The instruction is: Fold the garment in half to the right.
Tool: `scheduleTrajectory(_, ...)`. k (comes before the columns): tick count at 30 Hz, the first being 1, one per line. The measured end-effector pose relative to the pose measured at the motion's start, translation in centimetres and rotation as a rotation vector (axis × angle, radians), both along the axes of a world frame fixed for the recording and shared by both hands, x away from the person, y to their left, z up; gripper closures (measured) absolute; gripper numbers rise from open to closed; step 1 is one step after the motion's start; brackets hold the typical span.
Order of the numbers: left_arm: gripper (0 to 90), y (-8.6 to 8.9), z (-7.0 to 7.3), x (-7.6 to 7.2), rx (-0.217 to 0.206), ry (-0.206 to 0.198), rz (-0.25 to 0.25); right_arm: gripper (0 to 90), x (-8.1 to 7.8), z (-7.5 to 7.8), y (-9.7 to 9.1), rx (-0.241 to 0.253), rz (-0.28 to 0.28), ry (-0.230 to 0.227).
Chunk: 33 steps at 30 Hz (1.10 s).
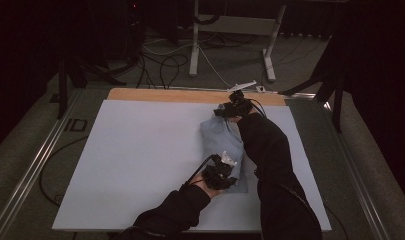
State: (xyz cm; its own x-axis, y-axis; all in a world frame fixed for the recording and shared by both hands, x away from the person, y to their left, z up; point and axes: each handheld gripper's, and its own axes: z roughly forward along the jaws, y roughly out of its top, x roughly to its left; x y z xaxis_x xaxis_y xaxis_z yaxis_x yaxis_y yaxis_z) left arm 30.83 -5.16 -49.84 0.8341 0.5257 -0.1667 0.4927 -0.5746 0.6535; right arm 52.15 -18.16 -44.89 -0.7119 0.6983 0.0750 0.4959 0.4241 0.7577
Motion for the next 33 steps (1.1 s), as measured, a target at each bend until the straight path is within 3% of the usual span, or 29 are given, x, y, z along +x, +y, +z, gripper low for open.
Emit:
scheduleTrajectory(6, 84.3, -0.5, -0.1, 0.2, -0.002, 0.018, -0.003, 30.4, -0.6, 1.3, -1.4, -0.007, -0.018, 0.002)
scheduleTrajectory(10, 75.4, -1.2, -0.2, 0.0, -0.052, 0.042, -0.032, 25.4, -1.0, 1.6, -2.0, 0.004, -0.030, 0.018)
scheduleTrajectory(16, 63.2, -1.8, -0.3, -0.3, -0.062, 0.049, -0.081, 14.7, -1.6, 1.4, -2.2, 0.033, -0.014, 0.037)
scheduleTrajectory(24, 55.3, -2.3, -0.5, -0.6, -0.087, 0.080, -0.122, 13.2, -2.0, 1.7, -2.2, 0.057, 0.013, 0.046)
scheduleTrajectory(29, 47.0, -2.2, -0.1, -1.1, -0.108, 0.054, -0.152, 13.3, -2.3, 1.5, -2.2, 0.038, 0.009, 0.032)
scheduleTrajectory(33, 33.1, -1.1, 0.7, -1.3, -0.162, 0.027, -0.183, 13.2, -2.4, 1.0, -2.3, 0.012, 0.012, 0.014)
